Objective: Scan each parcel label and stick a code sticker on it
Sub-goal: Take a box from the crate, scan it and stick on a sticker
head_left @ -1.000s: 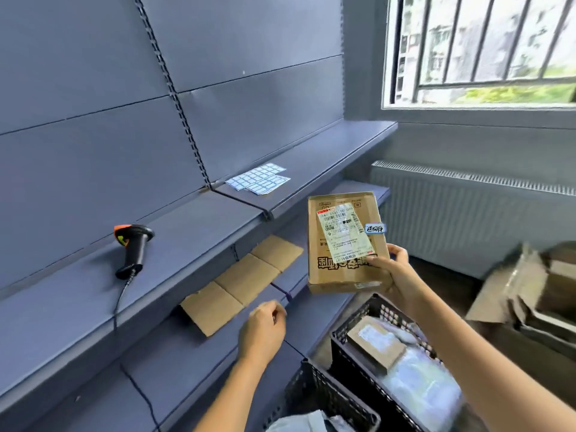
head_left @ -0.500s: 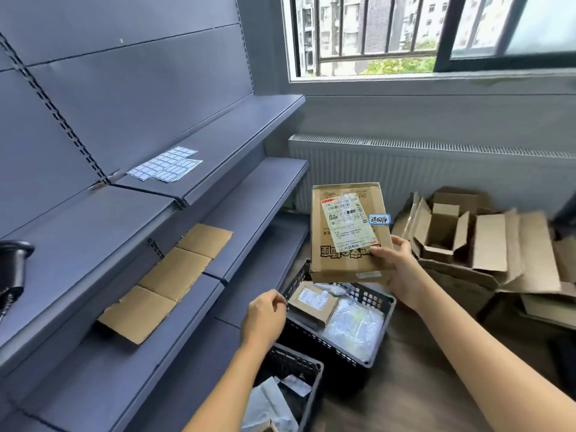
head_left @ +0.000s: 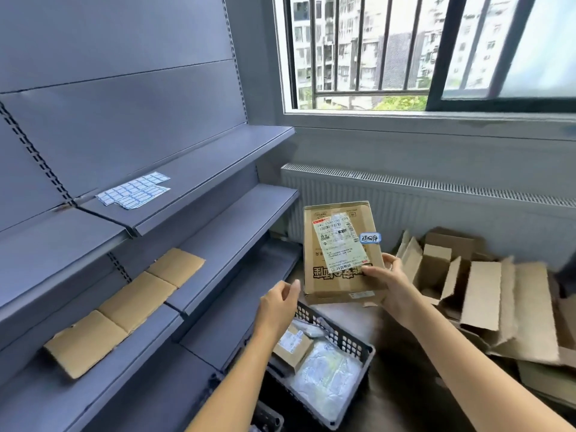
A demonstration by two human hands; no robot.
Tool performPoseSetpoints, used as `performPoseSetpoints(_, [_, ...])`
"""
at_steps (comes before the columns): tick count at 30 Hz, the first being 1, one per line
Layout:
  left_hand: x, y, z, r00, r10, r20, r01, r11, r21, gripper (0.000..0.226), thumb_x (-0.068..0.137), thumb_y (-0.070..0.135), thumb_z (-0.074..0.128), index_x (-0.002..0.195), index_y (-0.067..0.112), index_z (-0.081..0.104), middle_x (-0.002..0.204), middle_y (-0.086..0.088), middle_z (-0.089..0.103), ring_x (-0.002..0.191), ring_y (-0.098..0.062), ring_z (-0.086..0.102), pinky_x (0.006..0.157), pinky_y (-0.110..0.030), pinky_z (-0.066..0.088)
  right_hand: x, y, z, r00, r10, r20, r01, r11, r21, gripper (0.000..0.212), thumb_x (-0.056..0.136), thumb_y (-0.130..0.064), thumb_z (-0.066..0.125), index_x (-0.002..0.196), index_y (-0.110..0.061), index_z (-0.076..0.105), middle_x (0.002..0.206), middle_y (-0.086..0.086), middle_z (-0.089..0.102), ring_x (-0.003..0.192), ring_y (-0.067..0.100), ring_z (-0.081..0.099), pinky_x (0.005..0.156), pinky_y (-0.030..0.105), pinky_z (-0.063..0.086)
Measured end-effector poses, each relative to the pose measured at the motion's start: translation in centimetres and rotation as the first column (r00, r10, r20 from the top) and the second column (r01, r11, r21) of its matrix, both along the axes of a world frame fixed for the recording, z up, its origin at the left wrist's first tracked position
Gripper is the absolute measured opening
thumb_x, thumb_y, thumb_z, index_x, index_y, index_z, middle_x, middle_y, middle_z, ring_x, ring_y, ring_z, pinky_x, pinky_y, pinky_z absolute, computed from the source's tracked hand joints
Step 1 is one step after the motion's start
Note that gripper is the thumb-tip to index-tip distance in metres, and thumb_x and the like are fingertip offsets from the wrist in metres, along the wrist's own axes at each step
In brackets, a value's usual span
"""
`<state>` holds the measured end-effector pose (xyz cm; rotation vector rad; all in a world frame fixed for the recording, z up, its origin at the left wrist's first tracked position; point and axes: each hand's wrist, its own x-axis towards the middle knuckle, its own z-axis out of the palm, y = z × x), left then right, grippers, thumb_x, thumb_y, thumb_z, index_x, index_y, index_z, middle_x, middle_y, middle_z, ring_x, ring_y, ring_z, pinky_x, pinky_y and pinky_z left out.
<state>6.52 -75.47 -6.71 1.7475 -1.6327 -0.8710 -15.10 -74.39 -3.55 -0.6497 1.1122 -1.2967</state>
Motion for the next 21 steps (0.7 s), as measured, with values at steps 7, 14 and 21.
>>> performPoseSetpoints(7, [-3.2, -2.3, -0.6, 0.973, 0.028, -0.231, 0.007, 0.989, 0.15, 0.058, 0.092, 0.064, 0.032, 0.114, 0.02, 0.063, 0.111, 0.004, 0.064, 0.104, -0.013, 0.056, 0.086, -0.028, 0.037, -2.0, -4.4, -1.1, 0.997, 0.082, 0.0, -0.082, 0.996, 0.043, 0.06, 0.079, -0.002, 0.069, 0.125, -0.016, 0.032, 0.106, 0.01, 0.06, 0.083, 0.023, 0.065, 0.05, 0.03, 0.054])
performPoseSetpoints(14, [-1.0, -6.2, -2.4, 0.95, 0.133, -0.283, -0.051, 0.959, 0.279, 0.061, 0.089, 0.064, 0.042, 0.126, 0.017, 0.054, 0.121, 0.005, 0.056, 0.11, -0.012, 0.05, 0.088, -0.026, 0.034, 0.9, -9.9, -4.1, 0.987, 0.162, -0.012, -0.16, 0.979, 0.126, 0.053, 0.086, -0.002, 0.061, 0.126, -0.018, 0.03, 0.109, 0.009, 0.056, 0.083, 0.023, 0.064, 0.049, 0.03, 0.056])
performPoseSetpoints(21, [2.4, -12.5, -5.5, 0.904, 0.265, -0.337, -0.121, 0.912, 0.392, 0.063, 0.083, 0.066, 0.051, 0.122, 0.017, 0.06, 0.116, 0.0, 0.065, 0.11, -0.019, 0.06, 0.091, -0.027, 0.048, 4.7, -17.4, -6.9, 0.967, 0.256, -0.005, -0.25, 0.948, 0.195, 0.051, 0.085, 0.0, 0.062, 0.122, -0.018, 0.03, 0.111, 0.01, 0.057, 0.081, 0.024, 0.066, 0.054, 0.032, 0.058])
